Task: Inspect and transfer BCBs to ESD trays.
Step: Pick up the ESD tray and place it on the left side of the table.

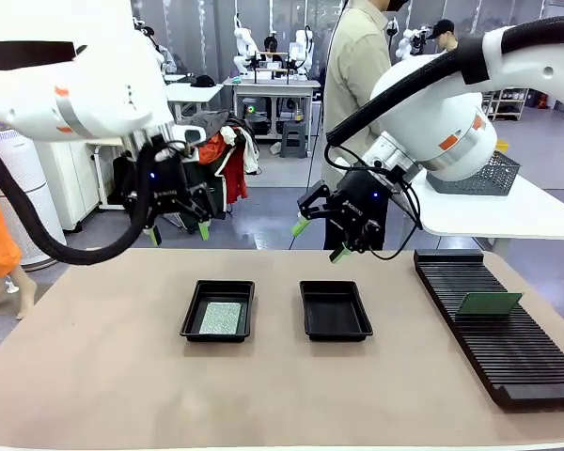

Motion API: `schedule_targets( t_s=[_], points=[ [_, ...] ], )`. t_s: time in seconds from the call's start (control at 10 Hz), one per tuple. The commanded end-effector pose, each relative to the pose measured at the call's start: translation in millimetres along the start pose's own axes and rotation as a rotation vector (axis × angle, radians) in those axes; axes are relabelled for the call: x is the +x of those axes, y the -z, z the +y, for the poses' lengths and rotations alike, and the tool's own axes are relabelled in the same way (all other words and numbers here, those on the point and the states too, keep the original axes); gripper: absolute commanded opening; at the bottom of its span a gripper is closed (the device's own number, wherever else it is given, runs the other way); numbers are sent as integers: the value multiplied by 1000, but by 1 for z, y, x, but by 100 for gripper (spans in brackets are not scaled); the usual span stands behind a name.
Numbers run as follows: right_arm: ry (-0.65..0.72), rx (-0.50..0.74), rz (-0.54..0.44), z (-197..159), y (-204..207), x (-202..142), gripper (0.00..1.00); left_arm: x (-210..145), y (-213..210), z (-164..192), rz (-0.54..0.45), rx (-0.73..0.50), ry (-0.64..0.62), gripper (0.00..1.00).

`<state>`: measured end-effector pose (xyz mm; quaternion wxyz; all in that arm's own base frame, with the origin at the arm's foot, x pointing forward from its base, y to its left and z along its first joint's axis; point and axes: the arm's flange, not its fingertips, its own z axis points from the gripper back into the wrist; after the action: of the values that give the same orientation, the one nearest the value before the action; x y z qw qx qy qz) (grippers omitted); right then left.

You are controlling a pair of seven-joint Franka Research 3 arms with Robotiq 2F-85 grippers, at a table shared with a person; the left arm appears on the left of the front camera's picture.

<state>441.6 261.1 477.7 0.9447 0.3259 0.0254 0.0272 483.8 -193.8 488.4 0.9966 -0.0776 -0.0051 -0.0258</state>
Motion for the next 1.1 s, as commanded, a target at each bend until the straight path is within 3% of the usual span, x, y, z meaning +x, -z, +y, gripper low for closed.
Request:
schedule_targets(
  t_s=[0.0,1.0],
  points=[
    [11,-17,2,4,2,3,100,15,25,-3,-32,36,-6,100],
    [11,-17,2,4,2,3,100,54,142,19,13,173,94,100]
  ],
)
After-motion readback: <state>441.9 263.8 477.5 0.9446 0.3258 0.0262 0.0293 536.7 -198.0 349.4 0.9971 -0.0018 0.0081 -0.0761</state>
